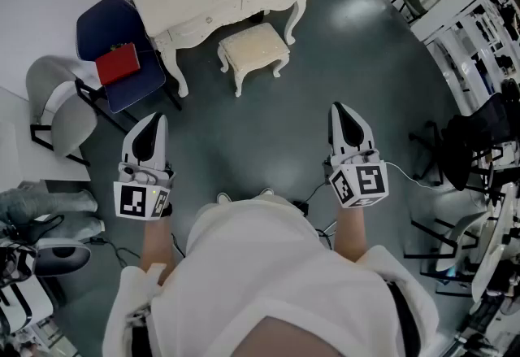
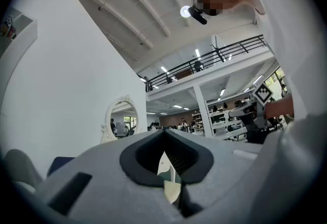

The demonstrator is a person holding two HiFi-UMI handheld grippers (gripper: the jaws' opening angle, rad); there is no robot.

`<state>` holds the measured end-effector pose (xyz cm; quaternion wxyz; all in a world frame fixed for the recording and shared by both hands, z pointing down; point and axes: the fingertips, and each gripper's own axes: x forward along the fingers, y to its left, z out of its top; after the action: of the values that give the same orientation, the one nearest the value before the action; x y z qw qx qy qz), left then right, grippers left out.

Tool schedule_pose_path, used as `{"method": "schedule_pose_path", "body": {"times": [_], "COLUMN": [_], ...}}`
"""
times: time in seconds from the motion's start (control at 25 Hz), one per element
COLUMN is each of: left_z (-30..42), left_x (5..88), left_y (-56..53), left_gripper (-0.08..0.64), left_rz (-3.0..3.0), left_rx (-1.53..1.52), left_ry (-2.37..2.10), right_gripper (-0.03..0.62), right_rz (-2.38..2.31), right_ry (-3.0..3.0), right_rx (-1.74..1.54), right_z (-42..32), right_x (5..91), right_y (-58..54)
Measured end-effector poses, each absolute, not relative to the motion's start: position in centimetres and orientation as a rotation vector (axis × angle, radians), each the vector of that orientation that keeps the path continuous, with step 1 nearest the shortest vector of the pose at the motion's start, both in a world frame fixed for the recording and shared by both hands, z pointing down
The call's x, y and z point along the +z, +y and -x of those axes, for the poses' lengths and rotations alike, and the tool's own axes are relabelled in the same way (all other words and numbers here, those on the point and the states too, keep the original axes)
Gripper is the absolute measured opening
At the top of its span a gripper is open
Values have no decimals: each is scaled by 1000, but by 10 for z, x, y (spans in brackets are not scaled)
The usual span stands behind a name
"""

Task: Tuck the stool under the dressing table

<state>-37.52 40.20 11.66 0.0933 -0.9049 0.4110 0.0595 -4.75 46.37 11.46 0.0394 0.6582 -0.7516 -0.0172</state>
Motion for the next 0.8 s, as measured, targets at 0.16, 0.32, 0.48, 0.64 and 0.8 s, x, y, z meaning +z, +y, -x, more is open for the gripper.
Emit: {"method": "schedule_pose_path", "body": {"times": [0.16,0.32,0.48,0.64,0.8], "left_z": [377,376,380,384,386], "left_x": [122,124,126,127,128], "left_y": [409,415,415,415,410], "left_gripper": [15,15,15,53,200], "left_rz": [2691,2693,2669,2663,2649], "left_rx": [163,166,151,168,177], "left_ry": [1230,1231,1280,1318,1352], "right_gripper": [2,2,2,8,171], "right_rz": [-2022,-1998,-1930,-1877,-1905], "right_ry": [-2307,-2317,-2323,-2298,-2289], "right_rx": [-45,-17,-36,-145,-127], "right_z": [49,52,56,58,41], "right_x": [119,126,131,126,126], "right_y": [470,476,481,485,485]}}
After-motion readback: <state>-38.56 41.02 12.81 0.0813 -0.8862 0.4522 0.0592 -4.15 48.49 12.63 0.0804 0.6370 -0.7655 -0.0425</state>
